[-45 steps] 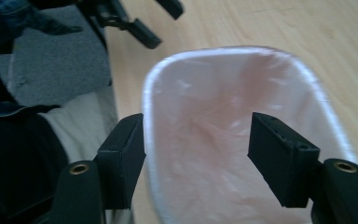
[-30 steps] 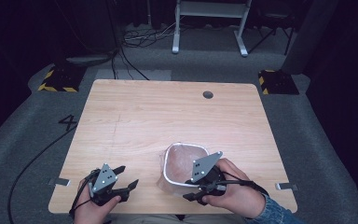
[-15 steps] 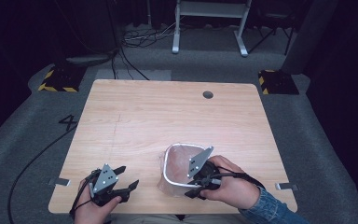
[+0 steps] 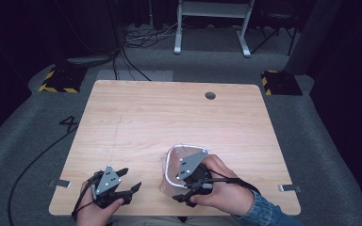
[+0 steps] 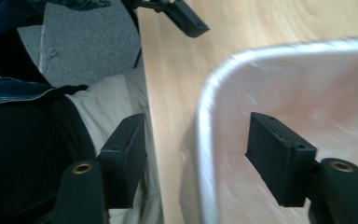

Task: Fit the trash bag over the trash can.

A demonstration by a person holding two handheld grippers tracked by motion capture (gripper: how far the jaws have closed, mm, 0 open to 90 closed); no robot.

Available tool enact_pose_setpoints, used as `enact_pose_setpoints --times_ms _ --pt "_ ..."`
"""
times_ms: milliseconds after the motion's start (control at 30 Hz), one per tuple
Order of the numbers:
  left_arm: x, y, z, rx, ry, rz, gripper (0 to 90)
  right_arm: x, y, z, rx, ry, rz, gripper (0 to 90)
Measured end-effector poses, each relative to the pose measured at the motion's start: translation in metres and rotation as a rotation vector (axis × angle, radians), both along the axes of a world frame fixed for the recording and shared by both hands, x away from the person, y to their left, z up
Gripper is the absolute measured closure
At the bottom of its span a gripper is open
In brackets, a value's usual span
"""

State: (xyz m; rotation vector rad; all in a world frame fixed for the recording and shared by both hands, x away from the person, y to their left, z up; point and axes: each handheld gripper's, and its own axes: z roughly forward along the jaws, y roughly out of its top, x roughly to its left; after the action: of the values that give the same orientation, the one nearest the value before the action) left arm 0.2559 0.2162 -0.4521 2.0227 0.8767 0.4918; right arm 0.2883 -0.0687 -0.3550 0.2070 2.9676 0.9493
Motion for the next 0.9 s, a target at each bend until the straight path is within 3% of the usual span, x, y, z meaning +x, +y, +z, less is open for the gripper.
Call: enact_pose_setpoints --times_ms 200,300,400,533,633,667,700,800,833,867,900 --pt "0.0 0.002 -0.002 -0.011 0.01 0.001 32.8 0.003 0.014 -0.013 -0.038 0.073 0.022 51.2" --pt "-0.001 0.002 -0.001 -0.008 0.004 0.001 32.8 0.009 0.017 -0.021 -0.064 0.104 0.021 52.9" --pt "-0.001 0.001 0.0 -0.009 0.0 -0.002 32.7 0.012 0.02 -0.029 -0.111 0.143 0.023 52.7" --pt "-0.001 -0.002 -0.001 -0.005 0.002 -0.01 32.8 0.014 0.02 -0.029 -0.112 0.163 0.037 49.3" --pt "-0.001 -0.004 0.0 -0.006 0.001 -0.013 32.8 0.015 0.019 -0.028 -0.09 0.15 0.032 42.6" --pt "-0.002 -0.005 0.001 -0.011 0.002 -0.021 32.8 0.015 0.011 -0.022 -0.039 0.093 0.0 35.7" --pt "-0.003 -0.006 0.002 -0.007 -0.007 -0.024 32.8 0.015 0.007 -0.018 -0.019 0.077 -0.014 34.2" --pt "-0.006 -0.012 0.005 -0.015 -0.014 -0.048 32.7 0.007 -0.017 -0.003 0.116 -0.003 -0.067 30.4" --pt "-0.006 -0.012 0.005 -0.015 -0.014 -0.048 32.7 0.007 -0.017 -0.003 0.116 -0.003 -0.067 30.4" --pt "-0.009 -0.02 0.008 -0.024 -0.013 -0.08 32.6 -0.003 -0.042 0.003 0.209 -0.076 -0.14 27.4" --pt "-0.01 -0.025 0.009 -0.024 -0.02 -0.103 32.5 -0.007 -0.051 0.003 0.224 -0.102 -0.171 27.2"
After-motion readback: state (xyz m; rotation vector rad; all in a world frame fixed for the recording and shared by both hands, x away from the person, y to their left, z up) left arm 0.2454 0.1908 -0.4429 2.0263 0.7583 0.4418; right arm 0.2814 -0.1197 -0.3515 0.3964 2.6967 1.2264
